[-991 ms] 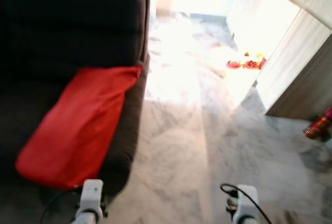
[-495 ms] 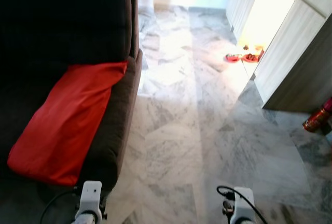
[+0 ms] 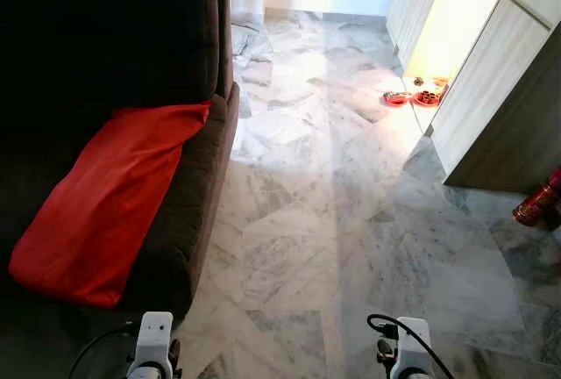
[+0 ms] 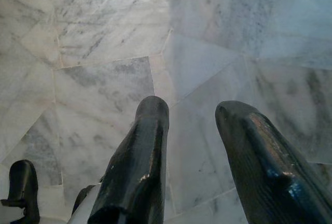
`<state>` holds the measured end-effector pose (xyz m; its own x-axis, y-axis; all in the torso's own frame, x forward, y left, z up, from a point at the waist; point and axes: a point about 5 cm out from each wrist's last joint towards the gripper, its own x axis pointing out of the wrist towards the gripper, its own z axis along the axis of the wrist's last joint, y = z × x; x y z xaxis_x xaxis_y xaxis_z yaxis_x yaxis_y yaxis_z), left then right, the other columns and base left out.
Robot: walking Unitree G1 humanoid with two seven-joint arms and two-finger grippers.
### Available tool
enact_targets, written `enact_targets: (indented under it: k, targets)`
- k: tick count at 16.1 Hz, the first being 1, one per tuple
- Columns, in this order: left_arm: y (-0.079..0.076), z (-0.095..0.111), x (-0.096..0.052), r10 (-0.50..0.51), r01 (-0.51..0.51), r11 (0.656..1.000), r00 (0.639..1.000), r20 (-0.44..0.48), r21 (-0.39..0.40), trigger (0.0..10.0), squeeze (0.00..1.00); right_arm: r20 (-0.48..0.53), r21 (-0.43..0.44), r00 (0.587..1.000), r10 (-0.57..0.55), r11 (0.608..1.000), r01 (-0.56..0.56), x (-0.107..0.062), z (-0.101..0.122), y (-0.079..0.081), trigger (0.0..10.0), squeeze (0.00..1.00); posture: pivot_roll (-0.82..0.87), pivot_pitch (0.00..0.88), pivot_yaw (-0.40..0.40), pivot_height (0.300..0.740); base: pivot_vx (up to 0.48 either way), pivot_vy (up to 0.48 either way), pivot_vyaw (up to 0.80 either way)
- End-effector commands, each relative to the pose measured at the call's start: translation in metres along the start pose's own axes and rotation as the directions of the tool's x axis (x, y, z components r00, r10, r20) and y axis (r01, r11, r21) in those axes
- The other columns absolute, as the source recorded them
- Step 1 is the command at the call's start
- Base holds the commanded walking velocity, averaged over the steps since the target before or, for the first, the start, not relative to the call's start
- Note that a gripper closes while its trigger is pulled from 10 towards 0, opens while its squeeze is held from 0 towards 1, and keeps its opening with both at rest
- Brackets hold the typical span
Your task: Move the pillow to the sofa from floor
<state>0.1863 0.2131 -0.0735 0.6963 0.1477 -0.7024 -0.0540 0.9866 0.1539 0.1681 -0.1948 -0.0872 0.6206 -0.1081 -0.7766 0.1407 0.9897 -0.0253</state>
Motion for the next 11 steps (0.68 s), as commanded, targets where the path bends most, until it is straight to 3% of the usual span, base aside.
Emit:
enact_targets:
  k: [1, 11]
  targets:
    - [0.0035, -0.007, -0.0015, 0.007, -0.006, 0.999, 0.999, -0.041, 0.034, 10.0, 0.0, -0.004, 0.018, 1.0, 0.005, 1.0, -0.005, 0.0004, 0.0007, 0.0013, 10.0, 0.0, 0.1, 0.021, -0.097, 0.74, 0.0, 0.0, 0.0]
    - [0.0067, -0.0108, -0.0024, 0.001, 0.001, 1.0, 0.998, -0.065, 0.03, 10.0, 0.0, -0.029, 0.026, 0.999, 0.037, 0.999, -0.036, 0.0002, -0.0023, 0.0037, 10.0, 0.0, 0.1, 0.0, -0.089, 0.74, 0.0, 0.0, 0.0]
